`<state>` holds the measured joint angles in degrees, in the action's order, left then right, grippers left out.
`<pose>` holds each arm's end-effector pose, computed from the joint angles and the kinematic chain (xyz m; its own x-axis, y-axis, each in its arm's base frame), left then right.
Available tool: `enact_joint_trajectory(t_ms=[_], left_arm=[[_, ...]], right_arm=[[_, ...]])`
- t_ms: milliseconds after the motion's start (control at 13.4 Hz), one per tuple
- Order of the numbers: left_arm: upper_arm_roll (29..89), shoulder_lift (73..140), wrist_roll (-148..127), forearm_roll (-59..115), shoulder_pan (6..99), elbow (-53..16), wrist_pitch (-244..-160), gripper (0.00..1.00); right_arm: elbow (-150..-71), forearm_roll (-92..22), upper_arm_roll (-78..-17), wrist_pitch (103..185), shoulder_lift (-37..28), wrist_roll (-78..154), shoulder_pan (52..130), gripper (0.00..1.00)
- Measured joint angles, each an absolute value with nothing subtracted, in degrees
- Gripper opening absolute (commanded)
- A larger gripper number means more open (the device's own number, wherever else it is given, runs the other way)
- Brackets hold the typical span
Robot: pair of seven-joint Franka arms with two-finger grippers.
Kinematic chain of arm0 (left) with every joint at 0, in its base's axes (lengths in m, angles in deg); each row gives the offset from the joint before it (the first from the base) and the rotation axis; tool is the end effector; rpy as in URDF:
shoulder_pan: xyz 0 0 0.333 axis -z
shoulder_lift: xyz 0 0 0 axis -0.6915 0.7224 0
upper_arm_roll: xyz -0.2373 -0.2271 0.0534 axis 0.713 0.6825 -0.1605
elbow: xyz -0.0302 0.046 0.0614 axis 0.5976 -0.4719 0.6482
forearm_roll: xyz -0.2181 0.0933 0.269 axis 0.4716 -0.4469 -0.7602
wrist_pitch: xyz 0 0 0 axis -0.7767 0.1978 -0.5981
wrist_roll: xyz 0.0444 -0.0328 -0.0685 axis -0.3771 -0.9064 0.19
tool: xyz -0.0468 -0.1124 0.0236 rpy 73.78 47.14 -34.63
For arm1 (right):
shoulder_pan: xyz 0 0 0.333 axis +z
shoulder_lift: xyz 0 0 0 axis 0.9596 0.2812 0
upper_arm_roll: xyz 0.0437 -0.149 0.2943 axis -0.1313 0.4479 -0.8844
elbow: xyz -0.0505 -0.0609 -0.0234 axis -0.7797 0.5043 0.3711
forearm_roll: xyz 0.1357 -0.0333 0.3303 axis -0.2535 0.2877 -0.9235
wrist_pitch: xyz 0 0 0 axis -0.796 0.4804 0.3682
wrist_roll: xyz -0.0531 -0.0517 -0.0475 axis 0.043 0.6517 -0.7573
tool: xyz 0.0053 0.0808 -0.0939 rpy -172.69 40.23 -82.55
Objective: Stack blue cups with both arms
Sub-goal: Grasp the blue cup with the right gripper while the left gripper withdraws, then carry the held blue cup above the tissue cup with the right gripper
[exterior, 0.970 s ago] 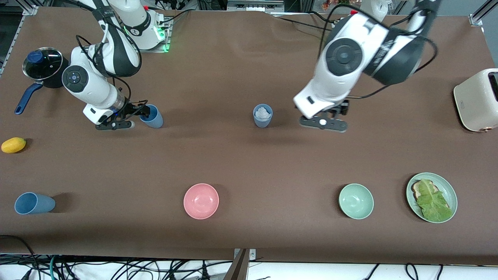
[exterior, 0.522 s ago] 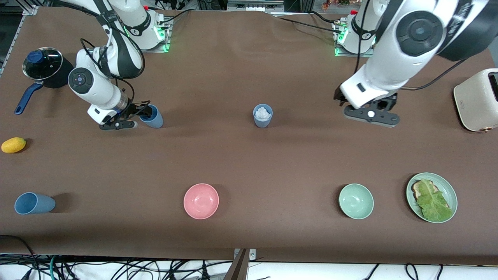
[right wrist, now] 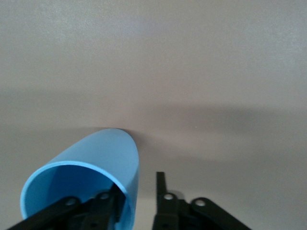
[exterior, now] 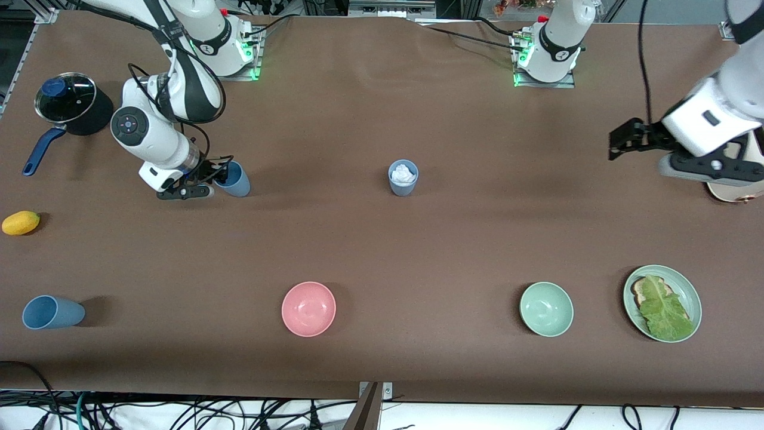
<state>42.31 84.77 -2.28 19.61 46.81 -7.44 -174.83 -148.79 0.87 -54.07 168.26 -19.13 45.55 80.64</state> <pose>0.5375 -0.0414 0.5971 0.9927 -0.1083 -0.0528 -0.1078 -0.9941 0.0128 0.4655 0.0689 0.2747 0.9900 0.0879 -0.1099 0.0877 -0.9961 -0.0065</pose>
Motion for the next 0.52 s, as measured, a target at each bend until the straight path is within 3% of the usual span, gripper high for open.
enact_joint_trajectory(t_ms=[373, 522], left_arm=[[41.4, 81.4, -2.3, 18.6, 46.8, -16.6, -181.4, 1.00], [41.3, 80.7, -2.3, 18.6, 46.7, -17.2, -181.4, 1.00]], right_arm=[[-146.7, 0.8, -56.7, 167.4, -19.3, 47.9, 80.6, 0.00], [-140.9, 0.8, -60.2, 161.0, -19.4, 52.7, 80.7, 0.00]])
